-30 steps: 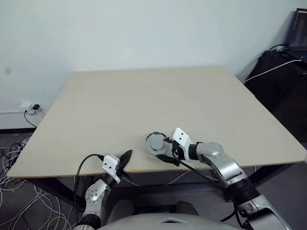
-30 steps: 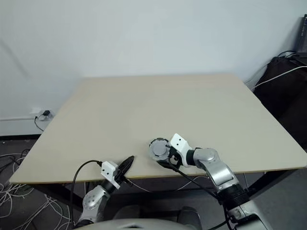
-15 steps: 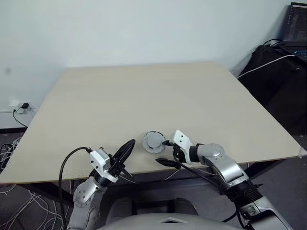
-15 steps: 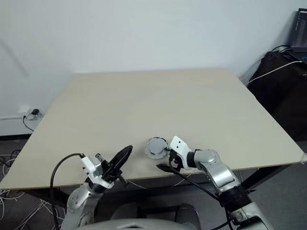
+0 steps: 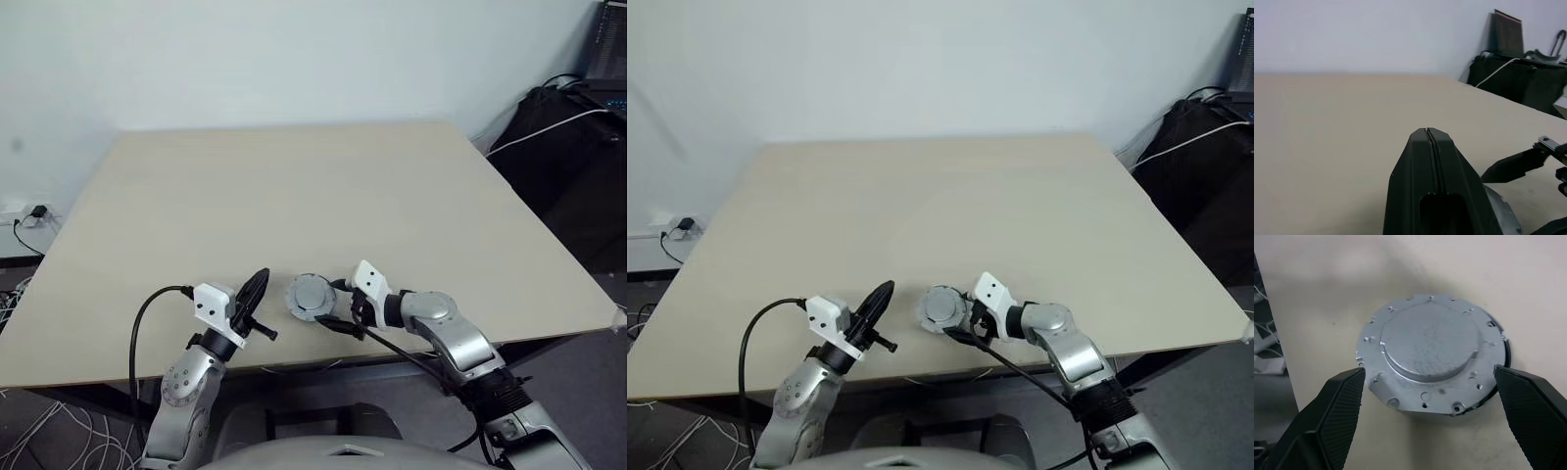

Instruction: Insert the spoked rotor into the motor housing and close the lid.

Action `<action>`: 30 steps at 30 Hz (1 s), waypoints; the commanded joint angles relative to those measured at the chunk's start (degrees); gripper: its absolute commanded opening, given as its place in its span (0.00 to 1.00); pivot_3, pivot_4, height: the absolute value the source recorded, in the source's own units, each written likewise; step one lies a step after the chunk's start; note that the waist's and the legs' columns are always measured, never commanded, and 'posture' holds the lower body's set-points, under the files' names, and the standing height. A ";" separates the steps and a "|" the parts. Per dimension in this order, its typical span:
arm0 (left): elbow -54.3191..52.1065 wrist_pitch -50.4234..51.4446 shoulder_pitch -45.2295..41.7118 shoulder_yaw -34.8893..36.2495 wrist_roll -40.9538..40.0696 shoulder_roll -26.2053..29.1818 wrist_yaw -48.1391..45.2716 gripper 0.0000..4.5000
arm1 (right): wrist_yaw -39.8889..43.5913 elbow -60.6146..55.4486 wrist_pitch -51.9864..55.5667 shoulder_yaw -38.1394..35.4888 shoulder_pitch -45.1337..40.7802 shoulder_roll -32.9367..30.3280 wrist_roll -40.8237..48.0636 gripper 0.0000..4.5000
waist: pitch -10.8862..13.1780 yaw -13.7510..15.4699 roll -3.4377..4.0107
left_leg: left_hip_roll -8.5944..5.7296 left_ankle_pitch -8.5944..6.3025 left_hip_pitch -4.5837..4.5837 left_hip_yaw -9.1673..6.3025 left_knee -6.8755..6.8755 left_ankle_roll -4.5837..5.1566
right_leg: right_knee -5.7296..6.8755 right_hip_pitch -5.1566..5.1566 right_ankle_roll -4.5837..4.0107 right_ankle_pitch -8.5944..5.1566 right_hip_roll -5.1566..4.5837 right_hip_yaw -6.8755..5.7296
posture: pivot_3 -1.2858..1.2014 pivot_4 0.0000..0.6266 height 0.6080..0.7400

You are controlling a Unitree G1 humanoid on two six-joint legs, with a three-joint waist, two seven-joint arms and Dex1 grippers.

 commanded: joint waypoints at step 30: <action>-3.66 3.55 2.02 0.67 -0.44 -0.95 3.40 0.00 | -12.51 0.80 -1.45 1.00 1.51 10.87 -2.28 0.99 | 0.00 -0.27 0.00 | 0.00 -0.19 0.20 -0.23 0.09 -0.35 | 0.12 0.12 -0.02 -0.03 0.20 0.16 | 0.52 0.00 1.00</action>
